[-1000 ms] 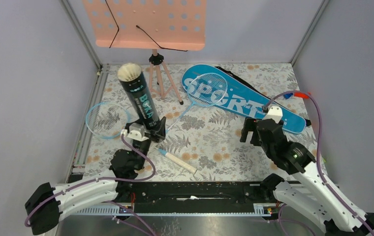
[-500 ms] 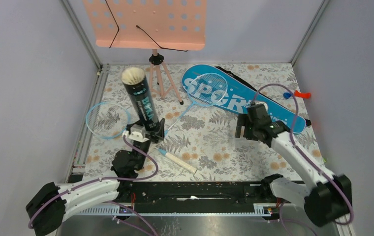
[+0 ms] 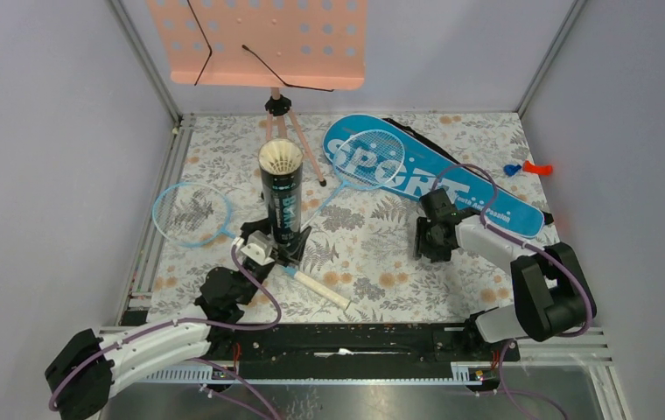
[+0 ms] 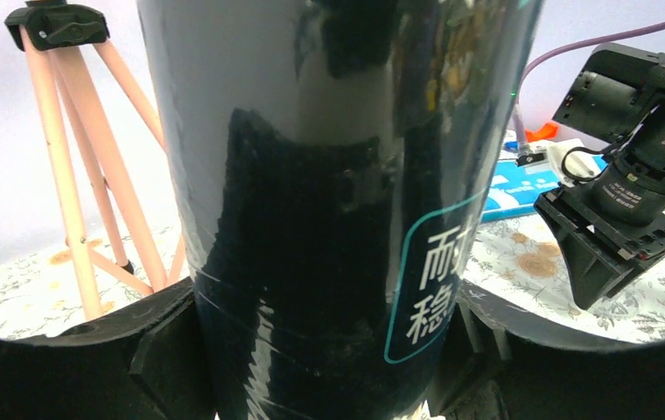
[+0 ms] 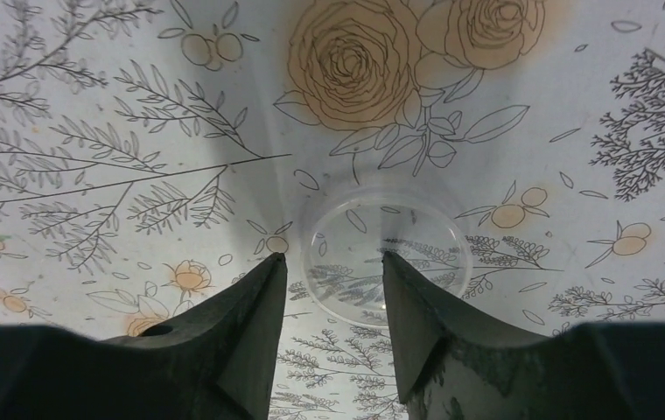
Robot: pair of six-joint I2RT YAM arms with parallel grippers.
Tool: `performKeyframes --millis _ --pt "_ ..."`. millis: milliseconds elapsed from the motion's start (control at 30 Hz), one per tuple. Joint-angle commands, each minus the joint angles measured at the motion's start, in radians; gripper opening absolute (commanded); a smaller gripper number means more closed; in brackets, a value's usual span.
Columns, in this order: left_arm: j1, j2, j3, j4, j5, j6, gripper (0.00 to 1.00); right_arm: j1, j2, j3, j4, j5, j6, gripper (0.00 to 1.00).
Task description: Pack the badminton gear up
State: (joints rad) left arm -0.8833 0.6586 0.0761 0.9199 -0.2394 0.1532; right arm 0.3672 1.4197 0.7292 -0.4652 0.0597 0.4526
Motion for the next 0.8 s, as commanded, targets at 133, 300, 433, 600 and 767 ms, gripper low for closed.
performKeyframes --millis 133,300,433,600,767 --pt "0.002 -0.036 0.019 0.059 0.074 -0.01 0.3 0.002 -0.006 -0.029 0.031 0.03 0.053 0.45" --pt "0.003 -0.044 0.015 0.06 0.079 -0.011 0.29 0.039 0.002 -0.017 0.018 0.058 0.069 0.43" --pt "0.002 -0.067 0.002 0.051 0.104 -0.016 0.29 0.098 0.046 0.029 -0.012 0.1 0.074 0.36" --pt "0.002 -0.084 0.0 0.036 0.124 -0.013 0.29 0.15 0.08 0.066 -0.051 0.158 0.095 0.14" --pt "0.004 -0.081 0.012 -0.001 0.183 -0.006 0.29 0.162 0.018 0.083 -0.069 0.151 0.055 0.0"
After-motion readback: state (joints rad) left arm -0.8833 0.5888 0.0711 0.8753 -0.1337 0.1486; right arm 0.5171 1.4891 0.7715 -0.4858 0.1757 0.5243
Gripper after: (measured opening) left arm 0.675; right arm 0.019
